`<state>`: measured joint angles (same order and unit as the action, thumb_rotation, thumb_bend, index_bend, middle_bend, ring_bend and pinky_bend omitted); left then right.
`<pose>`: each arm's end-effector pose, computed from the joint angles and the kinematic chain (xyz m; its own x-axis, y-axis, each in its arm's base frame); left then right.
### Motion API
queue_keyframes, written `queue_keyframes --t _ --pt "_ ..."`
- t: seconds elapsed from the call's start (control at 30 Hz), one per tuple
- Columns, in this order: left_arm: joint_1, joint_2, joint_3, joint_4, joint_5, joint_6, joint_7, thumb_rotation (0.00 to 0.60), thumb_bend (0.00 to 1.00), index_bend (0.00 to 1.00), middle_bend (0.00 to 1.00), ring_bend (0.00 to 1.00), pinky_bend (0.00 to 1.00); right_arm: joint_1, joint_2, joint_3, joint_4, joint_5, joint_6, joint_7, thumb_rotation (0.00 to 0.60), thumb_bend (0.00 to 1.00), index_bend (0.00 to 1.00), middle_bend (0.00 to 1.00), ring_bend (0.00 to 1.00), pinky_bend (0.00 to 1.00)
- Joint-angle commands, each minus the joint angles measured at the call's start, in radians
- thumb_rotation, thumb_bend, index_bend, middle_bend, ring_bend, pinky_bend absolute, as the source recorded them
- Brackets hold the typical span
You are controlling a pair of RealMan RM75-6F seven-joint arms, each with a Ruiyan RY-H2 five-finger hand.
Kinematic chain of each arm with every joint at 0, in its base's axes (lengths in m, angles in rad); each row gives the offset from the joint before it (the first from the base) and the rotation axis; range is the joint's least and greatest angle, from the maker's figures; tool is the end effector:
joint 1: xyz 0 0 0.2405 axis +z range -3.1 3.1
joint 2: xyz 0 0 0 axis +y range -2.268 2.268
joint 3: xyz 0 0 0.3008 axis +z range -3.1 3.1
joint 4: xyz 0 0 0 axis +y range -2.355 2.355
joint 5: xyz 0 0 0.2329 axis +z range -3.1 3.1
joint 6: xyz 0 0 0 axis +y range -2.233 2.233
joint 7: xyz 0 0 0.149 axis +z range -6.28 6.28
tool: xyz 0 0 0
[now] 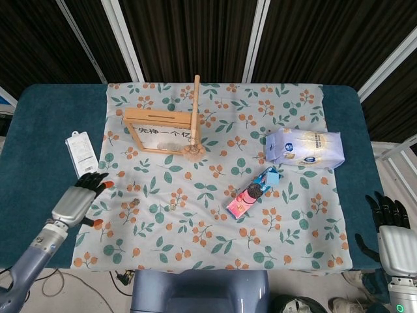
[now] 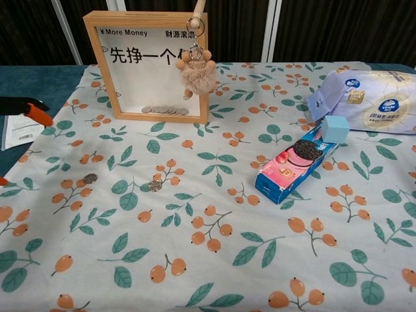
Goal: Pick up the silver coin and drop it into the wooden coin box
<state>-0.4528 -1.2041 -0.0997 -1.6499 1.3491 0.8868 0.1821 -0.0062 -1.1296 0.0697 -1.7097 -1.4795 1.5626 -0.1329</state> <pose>-0.2904 0.3022 0.0539 0.4964 0.3889 0.7761 0.8649 -0.2981 -0.4038 -0.3510 -0.1621 0.1593 0.4202 0.0469 0.9062 -0.9050 0.0943 0.4148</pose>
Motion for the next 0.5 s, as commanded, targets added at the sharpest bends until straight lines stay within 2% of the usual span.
queue_keyframes --t 0.03,0.27,0.5 --pt "-0.085 -0.065 -0.031 0.007 -0.082 -0.083 0.055 0.6 0.07 0.18 0.0 0.0 0.02 -0.001 0.001 0.001 0.0 0.003 0.0 0.002 0.6 0.37 0.1 0.05 0.0 0.0" --pt "-0.171 -0.199 -0.068 0.125 -0.225 -0.113 0.169 0.6 0.07 0.17 0.0 0.0 0.02 -0.001 0.005 0.001 -0.001 0.002 -0.002 0.005 0.6 0.37 0.1 0.05 0.0 0.0" --pt "-0.211 -0.268 -0.07 0.188 -0.298 -0.084 0.252 0.6 0.07 0.17 0.0 0.0 0.02 -0.002 0.007 0.005 -0.001 0.013 -0.004 0.004 0.6 0.37 0.1 0.05 0.0 0.0"
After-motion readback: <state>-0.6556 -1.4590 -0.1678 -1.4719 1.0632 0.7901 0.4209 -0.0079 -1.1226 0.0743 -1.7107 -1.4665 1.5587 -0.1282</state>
